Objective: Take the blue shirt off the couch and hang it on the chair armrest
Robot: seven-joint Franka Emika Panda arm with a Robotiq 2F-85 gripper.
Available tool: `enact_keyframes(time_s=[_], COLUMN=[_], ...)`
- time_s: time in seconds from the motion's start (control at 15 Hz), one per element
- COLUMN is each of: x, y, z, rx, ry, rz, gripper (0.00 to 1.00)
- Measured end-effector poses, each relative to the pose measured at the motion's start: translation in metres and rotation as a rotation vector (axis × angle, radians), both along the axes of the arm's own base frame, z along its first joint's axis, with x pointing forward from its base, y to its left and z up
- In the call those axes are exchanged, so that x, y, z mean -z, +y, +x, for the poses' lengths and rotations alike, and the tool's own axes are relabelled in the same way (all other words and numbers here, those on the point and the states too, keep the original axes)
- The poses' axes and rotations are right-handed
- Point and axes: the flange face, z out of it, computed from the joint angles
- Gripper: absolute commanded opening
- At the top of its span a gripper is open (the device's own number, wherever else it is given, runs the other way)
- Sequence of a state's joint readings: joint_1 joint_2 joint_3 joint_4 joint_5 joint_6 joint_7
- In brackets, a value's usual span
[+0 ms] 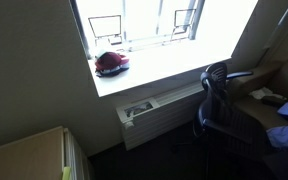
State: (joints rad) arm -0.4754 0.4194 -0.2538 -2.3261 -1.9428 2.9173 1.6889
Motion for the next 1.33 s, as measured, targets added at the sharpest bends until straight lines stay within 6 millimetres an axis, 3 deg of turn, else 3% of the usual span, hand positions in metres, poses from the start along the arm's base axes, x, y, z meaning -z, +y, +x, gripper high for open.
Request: enact_keyframes(time_s=[0.13, 0.27, 0.33, 0.53, 0.6, 0.87, 1.0, 1.13, 1.33], x=[-0.01, -0.007, 0.003, 0.064, 0.068, 0.051, 0.055, 0.074, 0.117], y=[0.023, 0.046, 0.055, 0.063, 0.064, 0.062, 0.065, 0.057, 0.021], z=[0.005, 0.016, 0.021, 0.017, 0.017, 0.025, 0.028, 0.028, 0.018], rx=[-0.065, -0.107, -0.113, -0.029, -0.03, -0.062, -0.088, -0.04, 0.099], ry=[-0.044, -0.067, -0.065, 0.017, 0.021, -0.005, 0.017, 0.044, 0.073], rz=[0.096, 0.202, 0.251, 0.276, 0.282, 0.261, 0.184, 0.065, -0.061], gripper=[1.0, 1.0, 1.0, 1.0, 1.0, 1.0, 1.0, 1.0, 1.0])
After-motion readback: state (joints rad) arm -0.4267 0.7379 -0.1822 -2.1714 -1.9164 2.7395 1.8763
